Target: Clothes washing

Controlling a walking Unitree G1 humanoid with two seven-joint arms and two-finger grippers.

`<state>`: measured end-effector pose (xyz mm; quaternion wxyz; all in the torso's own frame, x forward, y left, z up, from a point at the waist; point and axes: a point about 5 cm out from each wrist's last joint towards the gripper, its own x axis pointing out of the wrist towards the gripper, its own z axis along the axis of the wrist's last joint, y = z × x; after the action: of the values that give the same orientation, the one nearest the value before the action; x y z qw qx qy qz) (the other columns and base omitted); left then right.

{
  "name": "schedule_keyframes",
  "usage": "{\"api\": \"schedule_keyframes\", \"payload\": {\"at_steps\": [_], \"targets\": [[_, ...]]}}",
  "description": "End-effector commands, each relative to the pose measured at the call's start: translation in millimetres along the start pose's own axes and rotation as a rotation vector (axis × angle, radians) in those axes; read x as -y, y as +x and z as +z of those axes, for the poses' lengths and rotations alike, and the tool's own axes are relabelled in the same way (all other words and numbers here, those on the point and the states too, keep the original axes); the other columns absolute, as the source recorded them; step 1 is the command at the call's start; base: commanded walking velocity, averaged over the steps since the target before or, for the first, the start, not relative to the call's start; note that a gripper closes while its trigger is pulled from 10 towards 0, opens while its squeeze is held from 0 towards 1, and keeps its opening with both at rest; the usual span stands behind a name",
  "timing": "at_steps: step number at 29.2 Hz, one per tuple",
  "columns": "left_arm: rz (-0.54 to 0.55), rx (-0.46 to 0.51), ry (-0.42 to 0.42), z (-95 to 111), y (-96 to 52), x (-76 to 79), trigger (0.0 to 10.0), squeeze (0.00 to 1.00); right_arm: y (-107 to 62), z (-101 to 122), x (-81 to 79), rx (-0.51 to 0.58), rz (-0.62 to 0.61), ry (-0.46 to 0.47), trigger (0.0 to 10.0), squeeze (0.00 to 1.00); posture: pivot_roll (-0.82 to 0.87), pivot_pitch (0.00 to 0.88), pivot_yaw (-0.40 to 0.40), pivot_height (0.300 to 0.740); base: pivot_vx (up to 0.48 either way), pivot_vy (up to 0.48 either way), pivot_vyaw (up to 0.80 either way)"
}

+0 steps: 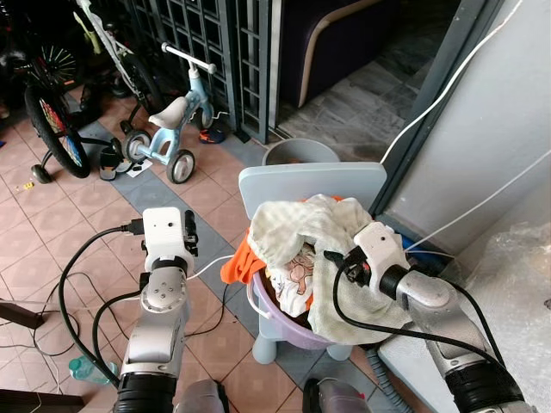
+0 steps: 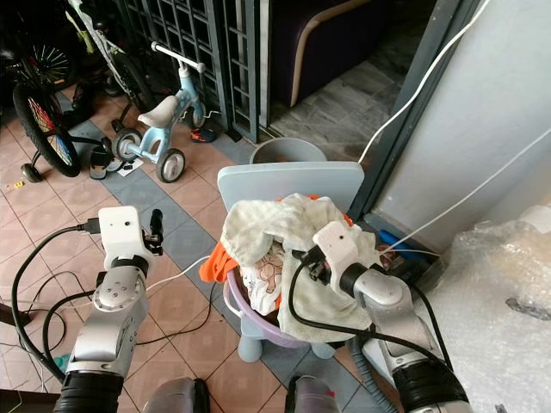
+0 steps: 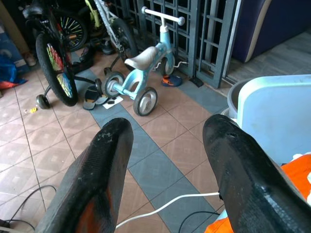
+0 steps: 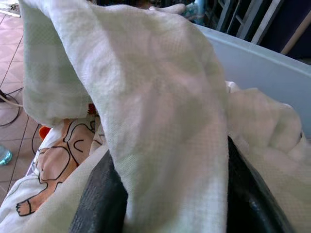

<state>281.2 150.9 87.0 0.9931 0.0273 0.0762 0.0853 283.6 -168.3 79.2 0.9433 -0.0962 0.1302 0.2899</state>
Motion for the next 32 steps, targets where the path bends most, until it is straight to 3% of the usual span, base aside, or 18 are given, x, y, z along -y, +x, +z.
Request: {"api": "schedule_keyframes", "payload": {"at_steps": [1, 10, 15, 19, 27, 32], "targets": [[-0.003, -0.008, 0.014, -1, 0.8, 0.9, 10.0, 0.00, -0.6, 6, 1.7, 0.022, -0.009, 0.013, 0.0, 0.00, -0.03, 0.072, 0.005, 0.740, 0.000, 0.000, 0.00], [0.000, -0.011, 0.014, -2, 0.4, 0.5, 10.0, 0.00, 0.1, 10, -3.5, 0.059, -0.005, 0.124, 0.0, 0.00, -0.03, 0.075, 0.004, 0.740, 0.000, 0.000, 0.00], [-0.007, -0.009, 0.017, -2, 1.2, 0.9, 10.0, 0.00, -0.4, 38, -3.9, 0.238, 0.041, 0.352, 0.0, 0.00, -0.04, 0.073, 0.004, 0.740, 0.000, -0.059, 0.00], [-0.010, -0.009, 0.016, -1, 1.6, 1.3, 10.0, 0.00, -2.3, 48, -4.5, 0.299, 0.062, 0.435, 0.0, 0.00, -0.04, 0.073, 0.003, 0.740, 0.000, -0.353, 0.00], [-0.009, -0.009, 0.014, -2, 2.1, 1.7, 10.0, 0.00, -1.9, 51, -1.3, 0.318, 0.004, 0.408, 0.0, 0.00, -0.04, 0.071, 0.003, 0.740, 0.000, -0.363, 0.00], [-0.006, -0.011, 0.005, -2, 2.4, 1.4, 10.0, 0.00, -3.3, 68, 19.6, 0.396, -0.215, 0.297, 0.0, 0.00, -0.04, 0.071, 0.003, 0.740, 0.000, -0.067, 0.00]]}}
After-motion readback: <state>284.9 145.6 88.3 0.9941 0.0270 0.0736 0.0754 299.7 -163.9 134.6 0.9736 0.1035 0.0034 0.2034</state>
